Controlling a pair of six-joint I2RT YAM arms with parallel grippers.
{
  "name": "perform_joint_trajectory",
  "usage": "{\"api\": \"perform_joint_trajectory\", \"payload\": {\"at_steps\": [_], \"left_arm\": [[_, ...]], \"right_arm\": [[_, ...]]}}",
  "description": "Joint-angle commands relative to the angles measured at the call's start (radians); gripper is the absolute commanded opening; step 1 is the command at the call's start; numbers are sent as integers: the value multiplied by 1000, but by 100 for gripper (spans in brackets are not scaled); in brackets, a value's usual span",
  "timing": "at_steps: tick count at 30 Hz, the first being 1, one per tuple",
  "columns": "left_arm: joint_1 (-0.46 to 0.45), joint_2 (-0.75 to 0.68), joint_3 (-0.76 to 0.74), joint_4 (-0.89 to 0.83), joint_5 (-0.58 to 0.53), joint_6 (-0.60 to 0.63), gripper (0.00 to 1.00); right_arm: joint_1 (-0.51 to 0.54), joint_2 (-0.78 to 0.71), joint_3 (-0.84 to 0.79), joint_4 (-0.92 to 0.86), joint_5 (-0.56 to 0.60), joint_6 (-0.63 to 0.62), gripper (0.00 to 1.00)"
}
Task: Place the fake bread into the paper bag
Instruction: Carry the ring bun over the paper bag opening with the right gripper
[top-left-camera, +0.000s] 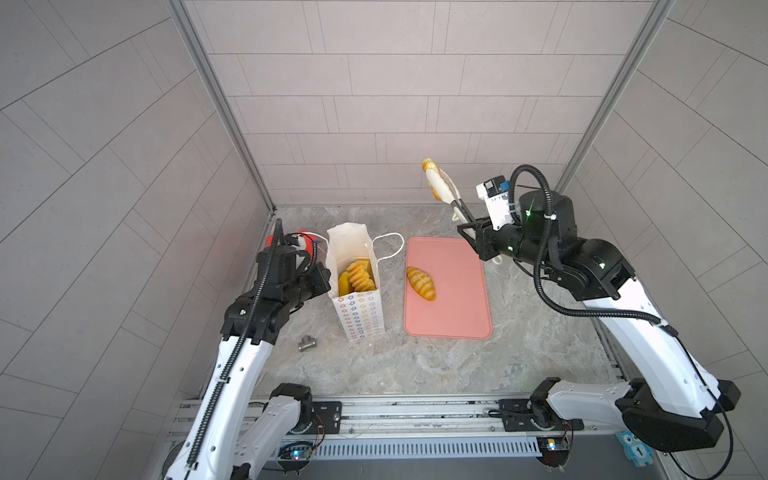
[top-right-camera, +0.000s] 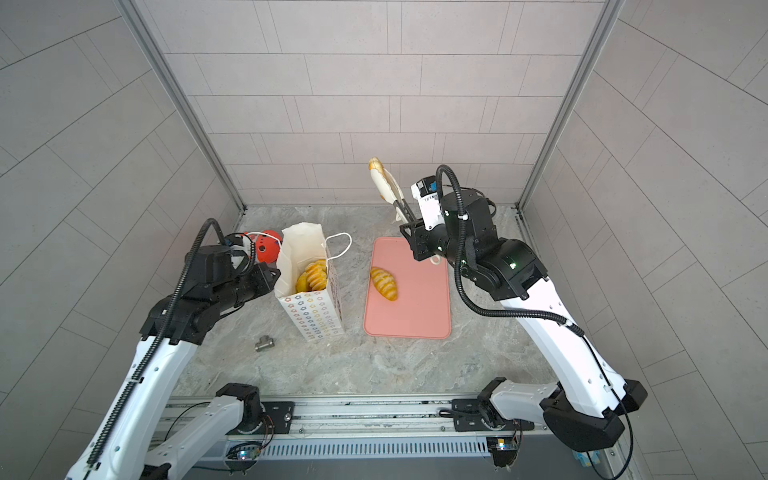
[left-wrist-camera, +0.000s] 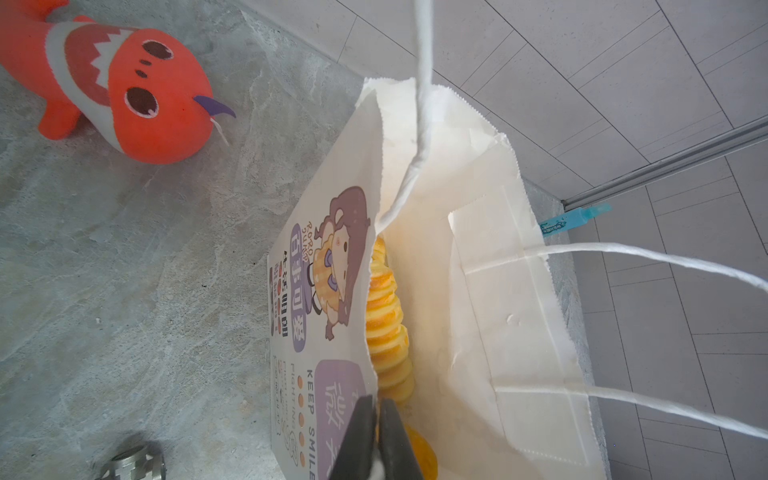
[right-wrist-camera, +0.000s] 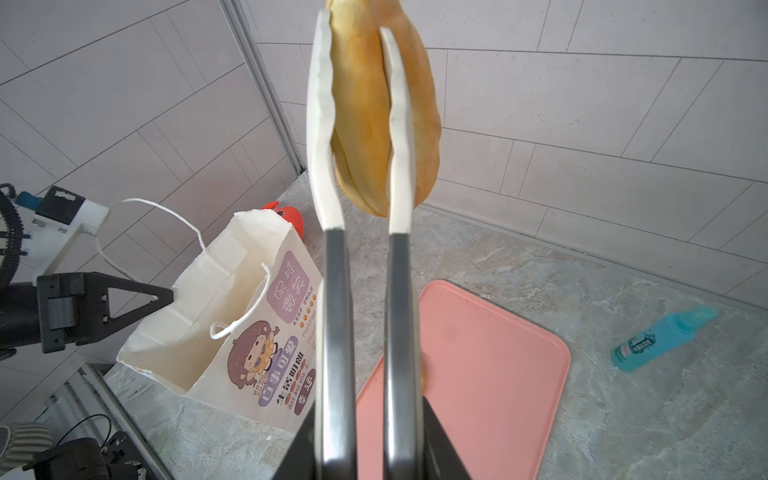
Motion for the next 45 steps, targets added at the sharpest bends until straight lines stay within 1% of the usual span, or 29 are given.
{"api": "perform_joint_trajectory", "payload": {"at_steps": [1, 9, 16, 30, 34, 45], "left_arm": [[1, -6, 2, 5, -4, 0, 9], [1, -4, 2, 9, -1, -3, 9], [0, -3, 5, 9, -1, -3, 9], [0, -4, 4, 11, -1, -5, 9], [0, -4, 3, 9, -1, -6, 9], [0, -9, -1, 9, -4, -5, 9]], "right_arm": [[-2, -24, 2, 81, -58, 20, 31], [8, -18, -14, 119, -123, 51, 31], [71, 3, -7, 140, -136, 62, 31], [269, 93, 73, 108, -48, 29, 31], [301, 114, 77, 106, -37, 29, 31], [338, 160, 49, 109, -13, 50, 31]]}}
